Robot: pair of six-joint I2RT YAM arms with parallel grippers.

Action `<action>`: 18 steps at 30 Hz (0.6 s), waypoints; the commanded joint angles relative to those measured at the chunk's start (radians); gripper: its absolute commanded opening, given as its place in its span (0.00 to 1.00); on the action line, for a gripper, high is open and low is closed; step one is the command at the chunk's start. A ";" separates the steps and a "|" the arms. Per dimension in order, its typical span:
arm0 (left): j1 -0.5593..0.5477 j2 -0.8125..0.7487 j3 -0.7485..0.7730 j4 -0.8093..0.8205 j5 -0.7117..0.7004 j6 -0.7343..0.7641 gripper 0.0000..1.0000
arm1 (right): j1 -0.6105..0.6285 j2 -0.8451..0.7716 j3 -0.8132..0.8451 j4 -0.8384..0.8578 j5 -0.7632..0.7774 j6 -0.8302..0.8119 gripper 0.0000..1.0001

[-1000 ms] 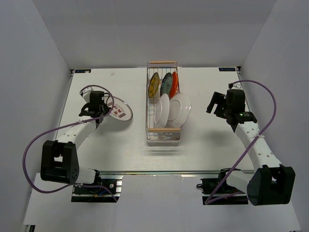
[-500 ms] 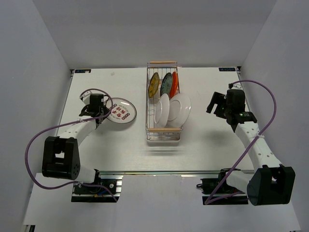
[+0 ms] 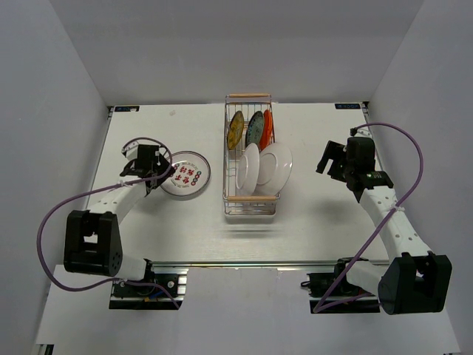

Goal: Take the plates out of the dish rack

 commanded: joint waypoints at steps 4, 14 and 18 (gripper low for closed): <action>-0.018 -0.150 0.157 -0.065 0.099 0.135 0.98 | 0.000 -0.033 -0.001 -0.003 0.016 0.005 0.89; -0.101 -0.191 0.338 0.037 0.654 0.270 0.98 | 0.000 -0.057 -0.007 -0.006 0.042 0.002 0.89; -0.195 -0.148 0.406 0.028 0.631 0.267 0.98 | -0.002 -0.064 -0.010 0.003 0.053 0.002 0.89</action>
